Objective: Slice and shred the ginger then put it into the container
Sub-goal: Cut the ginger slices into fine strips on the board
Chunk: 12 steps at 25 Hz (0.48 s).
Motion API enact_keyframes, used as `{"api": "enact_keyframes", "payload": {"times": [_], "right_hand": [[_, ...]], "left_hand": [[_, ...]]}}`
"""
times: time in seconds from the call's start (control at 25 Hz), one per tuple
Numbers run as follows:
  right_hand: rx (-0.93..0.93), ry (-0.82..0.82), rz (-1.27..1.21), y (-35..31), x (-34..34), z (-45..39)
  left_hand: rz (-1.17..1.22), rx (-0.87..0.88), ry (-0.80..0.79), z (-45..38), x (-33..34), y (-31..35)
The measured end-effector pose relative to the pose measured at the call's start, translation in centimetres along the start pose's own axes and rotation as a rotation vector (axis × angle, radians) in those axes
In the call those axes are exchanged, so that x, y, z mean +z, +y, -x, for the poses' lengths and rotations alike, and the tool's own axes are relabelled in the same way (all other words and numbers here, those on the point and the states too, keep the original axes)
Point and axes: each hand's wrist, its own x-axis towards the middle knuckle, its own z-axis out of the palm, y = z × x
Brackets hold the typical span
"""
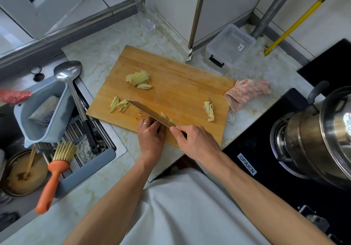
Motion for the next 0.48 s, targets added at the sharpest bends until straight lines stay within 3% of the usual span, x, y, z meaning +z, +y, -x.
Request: {"api": "enact_keyframes", "payload": {"times": [0.48], "right_hand": [[-0.036, 0.013, -0.003, 0.3, 0.76, -0.55]], "left_hand": [[-0.026, -0.027, -0.001, -0.41, -0.26, 0.53]]}}
